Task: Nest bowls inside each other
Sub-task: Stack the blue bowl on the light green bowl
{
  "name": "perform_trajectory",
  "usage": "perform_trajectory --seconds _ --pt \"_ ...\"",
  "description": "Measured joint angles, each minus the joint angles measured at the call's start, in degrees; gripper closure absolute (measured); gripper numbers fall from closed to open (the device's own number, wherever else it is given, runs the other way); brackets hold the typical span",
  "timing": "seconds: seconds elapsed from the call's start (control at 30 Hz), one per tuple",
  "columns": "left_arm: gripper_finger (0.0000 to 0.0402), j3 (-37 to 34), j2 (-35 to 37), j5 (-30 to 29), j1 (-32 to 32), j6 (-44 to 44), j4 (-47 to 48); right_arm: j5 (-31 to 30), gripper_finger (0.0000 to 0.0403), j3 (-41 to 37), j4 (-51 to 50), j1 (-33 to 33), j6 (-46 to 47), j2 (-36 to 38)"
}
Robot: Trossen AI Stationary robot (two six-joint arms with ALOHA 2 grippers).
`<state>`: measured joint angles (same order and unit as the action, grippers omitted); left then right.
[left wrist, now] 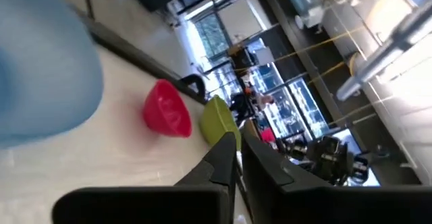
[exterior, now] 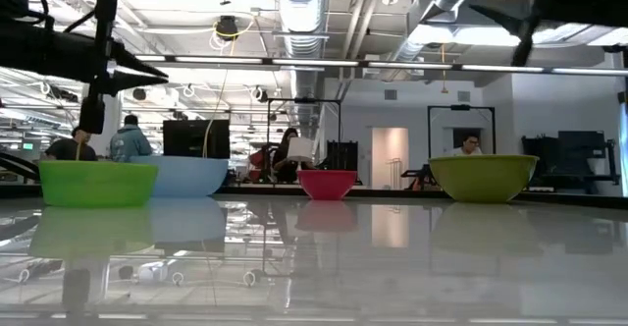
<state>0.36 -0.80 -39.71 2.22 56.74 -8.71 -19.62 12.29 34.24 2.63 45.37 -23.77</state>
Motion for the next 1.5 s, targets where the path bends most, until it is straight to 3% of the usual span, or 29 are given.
perform_trajectory --seconds 0.17,0.27,0.47,0.73,0.97,1.23,1.5 --pt "0.0327 0.0 0.0 -4.2 0.0 -12.1 -8.1 0.9 0.0164 9.2 5.5 0.0 -6.0 -16.3" --pt "0.0292 0.2 0.0 -4.5 0.0 -17.4 -12.1 4.6 0.0164 15.9 5.4 0.2 -8.9 -26.3" --pt "0.025 3.1 0.1 -4.5 0.0 -24.2 -12.2 18.8 0.017 31.7 4.9 1.5 -14.7 -47.1" --pt "0.0246 6.1 0.1 -4.3 0.0 -29.3 -11.7 34.2 0.0179 52.0 4.0 5.8 -17.4 -67.4" --pt "0.0246 6.2 0.1 -4.4 0.0 -29.6 -7.0 42.3 0.0179 63.7 2.4 9.5 -17.4 -75.2" --pt "0.0246 6.2 0.1 -2.9 0.0 -27.7 5.2 45.3 0.0179 66.5 0.0 13.5 -19.8 -76.8" --pt "0.0246 6.3 0.1 -7.4 0.0 -31.8 -1.6 50.7 0.0179 72.9 -6.1 14.4 -22.4 -86.7"
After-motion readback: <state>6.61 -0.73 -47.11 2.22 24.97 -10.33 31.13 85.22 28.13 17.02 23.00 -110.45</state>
